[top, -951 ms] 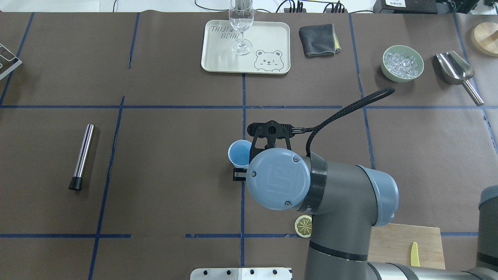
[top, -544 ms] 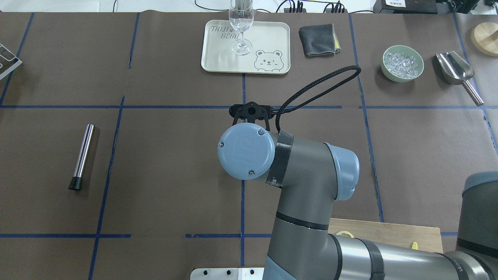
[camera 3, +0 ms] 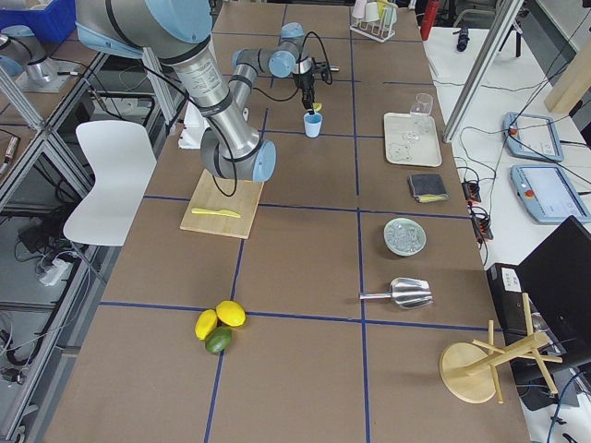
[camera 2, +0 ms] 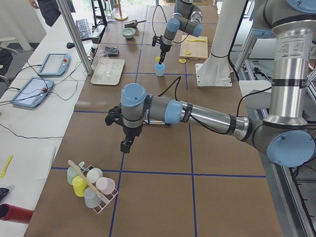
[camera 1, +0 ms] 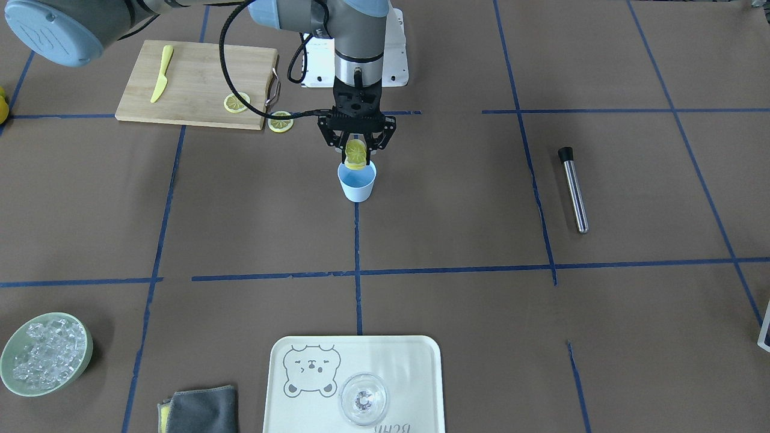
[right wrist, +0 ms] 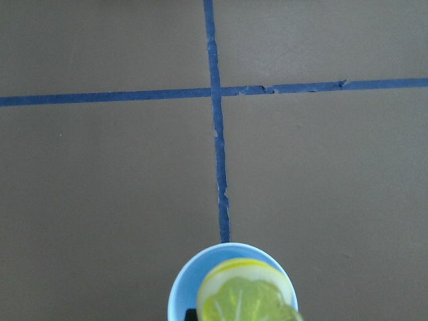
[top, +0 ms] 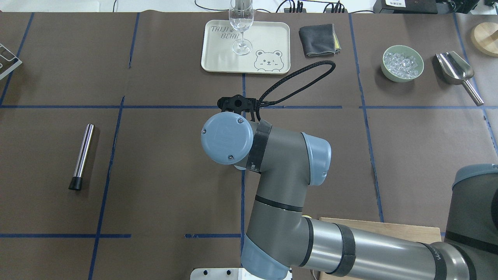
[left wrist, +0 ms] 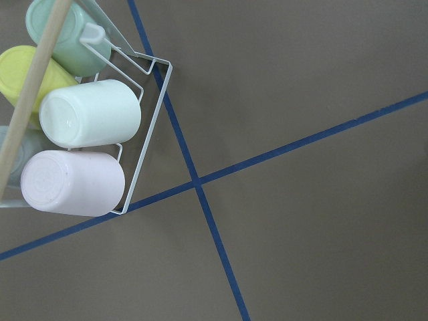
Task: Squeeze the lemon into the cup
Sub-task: 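Lower the lemon slice into the blue cup and open the right gripper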
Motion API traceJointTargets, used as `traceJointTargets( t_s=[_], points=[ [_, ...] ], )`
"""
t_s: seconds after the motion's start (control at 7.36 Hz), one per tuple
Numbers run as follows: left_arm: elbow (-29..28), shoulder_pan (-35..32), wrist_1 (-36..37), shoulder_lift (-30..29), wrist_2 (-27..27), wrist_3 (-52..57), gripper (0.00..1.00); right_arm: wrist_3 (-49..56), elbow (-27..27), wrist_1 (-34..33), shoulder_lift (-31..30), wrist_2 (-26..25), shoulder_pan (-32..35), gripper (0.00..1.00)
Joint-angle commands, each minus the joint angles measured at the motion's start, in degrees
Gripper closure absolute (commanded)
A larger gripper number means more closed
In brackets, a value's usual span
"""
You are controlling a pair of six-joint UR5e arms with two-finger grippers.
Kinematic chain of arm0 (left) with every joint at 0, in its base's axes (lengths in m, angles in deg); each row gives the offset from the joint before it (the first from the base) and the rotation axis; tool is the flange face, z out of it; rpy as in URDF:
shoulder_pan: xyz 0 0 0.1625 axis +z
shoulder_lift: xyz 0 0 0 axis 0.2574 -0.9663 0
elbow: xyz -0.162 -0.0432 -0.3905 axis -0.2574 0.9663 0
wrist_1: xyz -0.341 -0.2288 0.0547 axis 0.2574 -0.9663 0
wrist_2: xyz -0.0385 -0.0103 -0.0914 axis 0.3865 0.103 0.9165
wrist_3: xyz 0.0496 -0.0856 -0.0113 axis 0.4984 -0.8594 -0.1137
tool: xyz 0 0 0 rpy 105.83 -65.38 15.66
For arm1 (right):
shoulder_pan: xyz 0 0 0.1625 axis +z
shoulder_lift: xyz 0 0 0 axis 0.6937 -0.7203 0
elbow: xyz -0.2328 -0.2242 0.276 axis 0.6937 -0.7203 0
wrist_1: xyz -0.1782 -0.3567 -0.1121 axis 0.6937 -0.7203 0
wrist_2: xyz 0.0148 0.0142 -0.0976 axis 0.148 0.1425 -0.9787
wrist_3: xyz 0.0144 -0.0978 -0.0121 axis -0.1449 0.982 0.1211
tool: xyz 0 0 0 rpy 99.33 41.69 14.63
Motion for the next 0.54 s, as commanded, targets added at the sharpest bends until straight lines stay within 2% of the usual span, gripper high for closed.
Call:
traceJointTargets(
  t_s=[0.0, 0.14, 0.41],
  points=[
    [0.0, -0.1, 0.0, 0.0, 0.0, 0.0, 0.00, 0.1, -1.4, 0.3, 0.4, 0.3, 0.1, 0.34],
    [0.1, -0.1, 0.0, 0.0, 0.0, 0.0, 0.00, 0.5, -1.4, 0.3, 0.5, 0.4, 0.0, 0.01],
    [0.1, -0.1, 0.0, 0.0, 0.0, 0.0, 0.00, 0.5, -1.3, 0.2, 0.7, 0.5, 0.0, 0.00]
  ],
)
